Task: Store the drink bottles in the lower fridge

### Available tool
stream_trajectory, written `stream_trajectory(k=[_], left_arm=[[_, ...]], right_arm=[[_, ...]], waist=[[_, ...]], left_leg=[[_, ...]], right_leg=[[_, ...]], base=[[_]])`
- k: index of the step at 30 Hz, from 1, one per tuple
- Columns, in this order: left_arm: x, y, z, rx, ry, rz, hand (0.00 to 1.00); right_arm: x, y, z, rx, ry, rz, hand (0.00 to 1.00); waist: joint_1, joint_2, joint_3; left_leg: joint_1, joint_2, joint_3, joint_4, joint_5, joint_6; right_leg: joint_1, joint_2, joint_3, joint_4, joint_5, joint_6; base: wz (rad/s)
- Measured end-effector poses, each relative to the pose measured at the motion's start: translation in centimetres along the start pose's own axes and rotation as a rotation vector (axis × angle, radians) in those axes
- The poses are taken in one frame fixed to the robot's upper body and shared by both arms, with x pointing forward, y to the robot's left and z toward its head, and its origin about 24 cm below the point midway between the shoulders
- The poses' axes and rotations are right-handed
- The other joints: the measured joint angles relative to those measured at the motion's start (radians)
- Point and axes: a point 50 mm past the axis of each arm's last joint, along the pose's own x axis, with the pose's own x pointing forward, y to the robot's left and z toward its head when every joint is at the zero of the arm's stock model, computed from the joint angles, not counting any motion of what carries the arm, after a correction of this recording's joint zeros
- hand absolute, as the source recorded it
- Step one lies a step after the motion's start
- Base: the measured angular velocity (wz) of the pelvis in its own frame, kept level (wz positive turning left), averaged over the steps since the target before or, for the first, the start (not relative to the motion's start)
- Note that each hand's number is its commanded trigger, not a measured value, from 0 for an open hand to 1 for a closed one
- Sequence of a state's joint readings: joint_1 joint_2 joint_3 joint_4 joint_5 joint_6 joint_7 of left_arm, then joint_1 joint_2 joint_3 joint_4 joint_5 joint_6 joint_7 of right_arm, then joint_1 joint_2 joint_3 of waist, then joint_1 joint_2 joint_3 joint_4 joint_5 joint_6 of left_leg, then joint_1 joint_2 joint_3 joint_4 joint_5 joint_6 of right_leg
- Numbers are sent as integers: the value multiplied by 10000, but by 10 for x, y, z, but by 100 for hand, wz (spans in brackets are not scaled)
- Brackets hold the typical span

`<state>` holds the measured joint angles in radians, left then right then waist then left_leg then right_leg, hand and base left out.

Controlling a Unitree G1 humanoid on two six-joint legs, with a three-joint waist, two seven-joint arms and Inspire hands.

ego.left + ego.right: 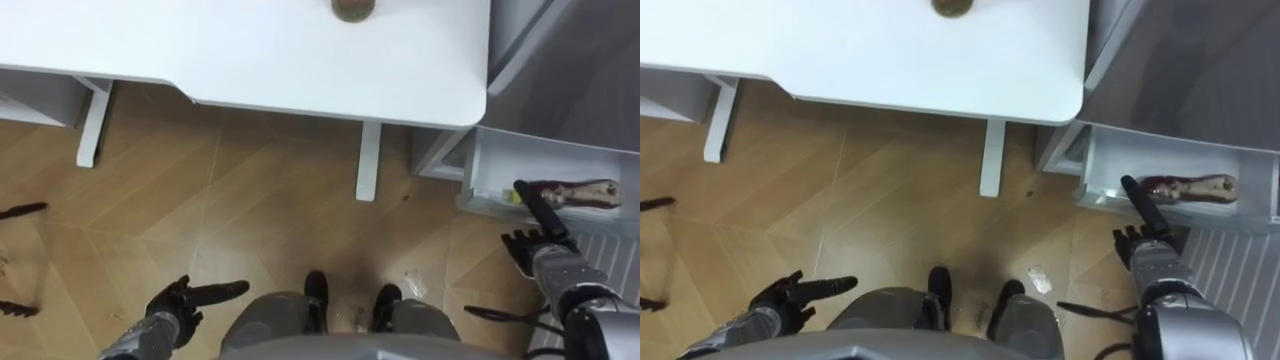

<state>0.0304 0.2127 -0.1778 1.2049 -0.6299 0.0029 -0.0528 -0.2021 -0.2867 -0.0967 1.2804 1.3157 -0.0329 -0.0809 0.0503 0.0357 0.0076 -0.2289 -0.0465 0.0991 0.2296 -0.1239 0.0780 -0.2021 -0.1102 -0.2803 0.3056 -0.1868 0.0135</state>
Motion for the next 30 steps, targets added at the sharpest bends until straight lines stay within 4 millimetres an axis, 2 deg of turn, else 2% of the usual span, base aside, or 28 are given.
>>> stream_trajectory(k=[1, 4, 5, 6, 9, 12, 15, 24, 29, 30], left_arm=[[-1, 3, -5, 69, 111, 90, 0], [-5, 13, -19, -131, 331, 386, 0], [-7, 17, -25, -242, 430, 511, 0], [-8, 19, -29, -388, 483, 611, 0], [-10, 22, -36, -404, 642, 839, 0], [-11, 23, -39, -211, 709, 1058, 0], [-11, 24, -42, -166, 746, 1151, 0], [-18, 34, -57, -1296, 815, 1814, 0], [-19, 33, -62, -1568, 940, 2300, 0], [-19, 31, -63, -1765, 940, 2447, 0]], right_arm=[[-1, -8, -6, -452, 137, -129, 0], [-4, -29, -22, -1724, 507, -411, 0], [-6, -40, -30, -2507, 695, -616, 0], [-8, -51, -35, -3267, 866, -812, 0], [-13, -72, -41, -5615, 1142, -1183, 0], [-17, -82, -46, -8087, 1381, -1196, 0], [-18, -86, -50, -9415, 1529, -1170, 0], [-27, -108, -64, -10573, 2259, -1101, 0], [-30, -116, -68, -10578, 2463, -1279, 0], [-31, -117, -70, -10599, 2515, -1296, 0]], waist=[[-49, -31, -42], [-204, -100, -85], [-220, -142, -134], [-247, -158, -140], [-262, -226, -97], [-193, -303, -47], [-181, -339, -30], [-157, -594, -19], [-177, -585, -20], [-178, -607, 8]], left_leg=[[257, -7, -13, -80, -4, -6], [856, -10, -93, -279, -37, -45], [1031, -1, -106, -311, -96, -61], [1184, 12, -112, -307, -151, -70], [1411, 13, -118, -332, -188, -73], [1508, 30, -56, -358, -211, -94], [1637, 54, 48, -436, -221, -103], [2320, 134, 202, -687, -393, -194], [2476, 193, 306, -651, -528, -238], [2530, 192, 306, -652, -543, -238]], right_leg=[[281, 23, 1, -111, 5, 11], [902, 76, -106, -502, 23, 43], [1091, 88, -138, -562, 7, 50], [1278, 99, -151, -641, 0, 57], [1509, 115, -168, -695, -6, 71], [1526, 178, 39, -696, -8, 70], [1580, 210, 124, -724, -7, 68], [2289, 375, 342, -1208, 0, 74], [2468, 444, 480, -1218, -5, 66], [2557, 452, 542, -1217, -5, 67]], base=[[6], [5], [0], [-3], [0], [-13], [-13], [-6], [-9], [-5]])
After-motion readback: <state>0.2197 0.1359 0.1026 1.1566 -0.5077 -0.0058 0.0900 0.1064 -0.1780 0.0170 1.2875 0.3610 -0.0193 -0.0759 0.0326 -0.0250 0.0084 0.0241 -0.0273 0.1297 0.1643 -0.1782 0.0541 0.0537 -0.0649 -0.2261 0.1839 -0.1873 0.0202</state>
